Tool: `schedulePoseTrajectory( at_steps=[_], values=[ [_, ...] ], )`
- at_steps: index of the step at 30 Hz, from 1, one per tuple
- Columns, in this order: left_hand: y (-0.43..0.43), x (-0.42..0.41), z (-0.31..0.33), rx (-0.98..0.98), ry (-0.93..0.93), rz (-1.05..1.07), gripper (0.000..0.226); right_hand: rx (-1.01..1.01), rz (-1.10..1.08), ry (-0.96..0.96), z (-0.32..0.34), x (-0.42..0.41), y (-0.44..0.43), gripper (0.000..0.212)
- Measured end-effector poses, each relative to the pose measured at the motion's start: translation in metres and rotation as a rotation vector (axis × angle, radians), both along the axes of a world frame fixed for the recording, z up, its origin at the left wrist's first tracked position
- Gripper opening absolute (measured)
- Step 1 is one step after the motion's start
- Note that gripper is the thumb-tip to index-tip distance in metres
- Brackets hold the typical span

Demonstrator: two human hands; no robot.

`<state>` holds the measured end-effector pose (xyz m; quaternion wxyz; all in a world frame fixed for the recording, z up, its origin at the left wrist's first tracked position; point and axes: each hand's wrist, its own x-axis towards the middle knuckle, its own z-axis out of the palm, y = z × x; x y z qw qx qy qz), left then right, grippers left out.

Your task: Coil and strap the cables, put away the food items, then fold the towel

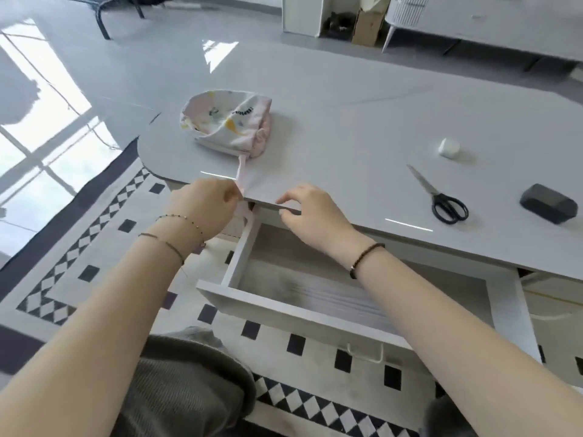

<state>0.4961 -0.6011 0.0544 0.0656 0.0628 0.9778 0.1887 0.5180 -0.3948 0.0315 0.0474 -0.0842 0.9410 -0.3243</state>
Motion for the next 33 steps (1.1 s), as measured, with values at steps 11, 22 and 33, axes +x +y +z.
schedulePoseTrajectory(
  at_steps=[11, 22, 33],
  values=[
    [-0.047, -0.048, -0.005, 0.061, 0.067, 0.167, 0.029, 0.117, -0.131, 0.198, -0.062, -0.145, -0.088, 0.058],
    [-0.034, -0.055, -0.013, 0.216, 0.236, 0.223, 0.038, 0.379, -0.017, 0.165, -0.023, -0.119, -0.058, 0.01],
    [0.048, -0.02, -0.029, 0.264, -0.051, 0.082, 0.06, -0.115, -0.123, 0.1, -0.015, 0.023, 0.111, 0.038]
  ],
)
